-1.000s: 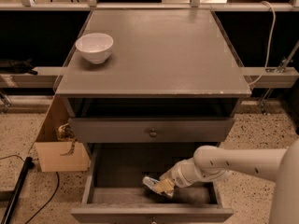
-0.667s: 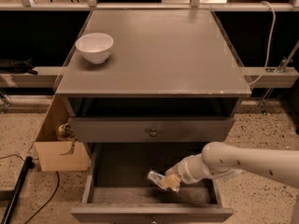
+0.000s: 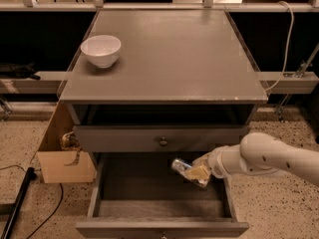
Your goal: Pick redbull can from middle drawer and place on counter
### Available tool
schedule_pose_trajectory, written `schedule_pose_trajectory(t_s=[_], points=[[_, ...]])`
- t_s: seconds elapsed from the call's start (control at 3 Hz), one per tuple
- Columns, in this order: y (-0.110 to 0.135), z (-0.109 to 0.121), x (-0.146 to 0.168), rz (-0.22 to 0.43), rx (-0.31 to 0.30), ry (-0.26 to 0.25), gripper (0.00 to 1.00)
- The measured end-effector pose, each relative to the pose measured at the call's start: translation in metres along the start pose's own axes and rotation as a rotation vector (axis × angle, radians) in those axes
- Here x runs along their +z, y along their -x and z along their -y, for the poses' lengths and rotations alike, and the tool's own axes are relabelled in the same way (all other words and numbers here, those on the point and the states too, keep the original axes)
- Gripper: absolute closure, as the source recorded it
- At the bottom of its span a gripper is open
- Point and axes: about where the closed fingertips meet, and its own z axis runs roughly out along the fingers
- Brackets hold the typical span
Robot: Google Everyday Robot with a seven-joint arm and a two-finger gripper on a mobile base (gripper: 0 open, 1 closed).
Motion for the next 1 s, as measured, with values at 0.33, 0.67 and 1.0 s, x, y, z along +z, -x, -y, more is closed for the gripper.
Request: schedule_pose_trajectory(t_s=[0.33, 0.67, 1.0], points=[[0.0, 0.0034, -0.0794, 0.054, 0.008, -0.103, 1.0], [0.0, 0.0034, -0.0794, 0.054, 0.007, -0.103, 1.0], [0.0089, 0.0082, -0.0856, 0.081, 0.008, -0.13, 1.0]])
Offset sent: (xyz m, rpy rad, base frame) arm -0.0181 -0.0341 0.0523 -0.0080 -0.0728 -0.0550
